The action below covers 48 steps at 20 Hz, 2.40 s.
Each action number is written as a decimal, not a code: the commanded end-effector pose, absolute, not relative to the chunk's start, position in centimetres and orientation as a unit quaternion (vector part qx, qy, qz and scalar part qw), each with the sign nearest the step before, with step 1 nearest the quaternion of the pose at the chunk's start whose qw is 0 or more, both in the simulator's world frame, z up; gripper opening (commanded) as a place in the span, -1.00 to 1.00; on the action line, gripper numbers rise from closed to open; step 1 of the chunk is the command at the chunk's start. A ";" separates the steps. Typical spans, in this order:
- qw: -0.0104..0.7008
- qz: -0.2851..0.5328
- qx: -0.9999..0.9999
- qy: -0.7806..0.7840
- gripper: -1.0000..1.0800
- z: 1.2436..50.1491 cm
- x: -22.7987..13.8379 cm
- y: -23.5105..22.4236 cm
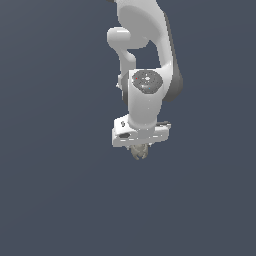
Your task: Pick up the object and move it to a goal position.
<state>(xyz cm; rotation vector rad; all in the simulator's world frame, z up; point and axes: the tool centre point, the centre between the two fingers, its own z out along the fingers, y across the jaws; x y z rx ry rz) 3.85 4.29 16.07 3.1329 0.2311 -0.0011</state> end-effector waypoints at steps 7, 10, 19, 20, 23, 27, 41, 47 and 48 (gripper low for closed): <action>0.000 0.000 0.997 0.074 -1.00 26.2 4.0 6.0; 0.000 0.000 0.997 0.074 -1.00 29.6 4.1 6.6; 0.000 0.000 0.997 0.074 -1.00 38.8 4.4 8.2; 0.000 0.000 0.997 0.074 -1.00 39.7 4.5 8.4; 0.000 0.000 0.997 0.074 -1.00 42.0 4.6 8.7; 0.000 0.000 0.997 0.074 -1.00 44.7 4.8 9.2; 0.000 0.000 0.997 0.074 -1.00 49.1 5.3 10.0; 0.000 0.000 0.997 0.074 -1.00 49.5 5.4 10.1; 0.000 0.000 0.997 0.074 -1.00 49.5 5.4 10.1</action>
